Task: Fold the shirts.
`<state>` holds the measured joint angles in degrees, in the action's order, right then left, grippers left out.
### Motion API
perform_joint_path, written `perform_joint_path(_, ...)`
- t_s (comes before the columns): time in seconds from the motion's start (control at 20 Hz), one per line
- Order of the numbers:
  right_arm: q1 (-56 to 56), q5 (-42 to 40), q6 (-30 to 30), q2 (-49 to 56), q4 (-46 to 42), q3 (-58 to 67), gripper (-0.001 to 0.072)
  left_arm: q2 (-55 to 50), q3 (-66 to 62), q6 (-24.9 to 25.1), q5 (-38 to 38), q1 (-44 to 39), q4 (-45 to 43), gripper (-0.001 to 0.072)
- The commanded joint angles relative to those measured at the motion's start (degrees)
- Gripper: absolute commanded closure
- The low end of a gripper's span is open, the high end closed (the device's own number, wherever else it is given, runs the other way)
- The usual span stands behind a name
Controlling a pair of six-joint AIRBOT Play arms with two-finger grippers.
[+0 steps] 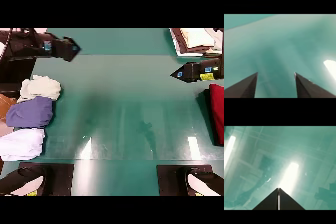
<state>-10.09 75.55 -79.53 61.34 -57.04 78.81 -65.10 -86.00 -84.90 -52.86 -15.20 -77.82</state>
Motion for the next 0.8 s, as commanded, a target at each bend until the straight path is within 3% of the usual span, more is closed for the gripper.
perform_joint_path(0.0,-0.1,-0.3,0.0,0.0,0.0,0.0,0.0694,-1.1,3.2,-5.2,-2.2,8.2,-13.8,0.0157)
perform_joint_path(0.35,-0.1,-0.3,0.0,0.0,0.0,0.0,0.0694,-13.4,15.7,-5.3,1.7,22.3,-13.7,0.0157)
perform_joint_path(0.65,-0.1,-0.5,0.0,0.0,0.0,0.0,0.0694,-22.1,15.6,-5.4,3.4,24.0,-13.5,0.0171)
perform_joint_path(0.75,-0.1,-0.6,0.0,0.0,0.0,0.0,0.0694,-21.8,14.2,-5.7,2.2,24.0,-13.5,0.0636)
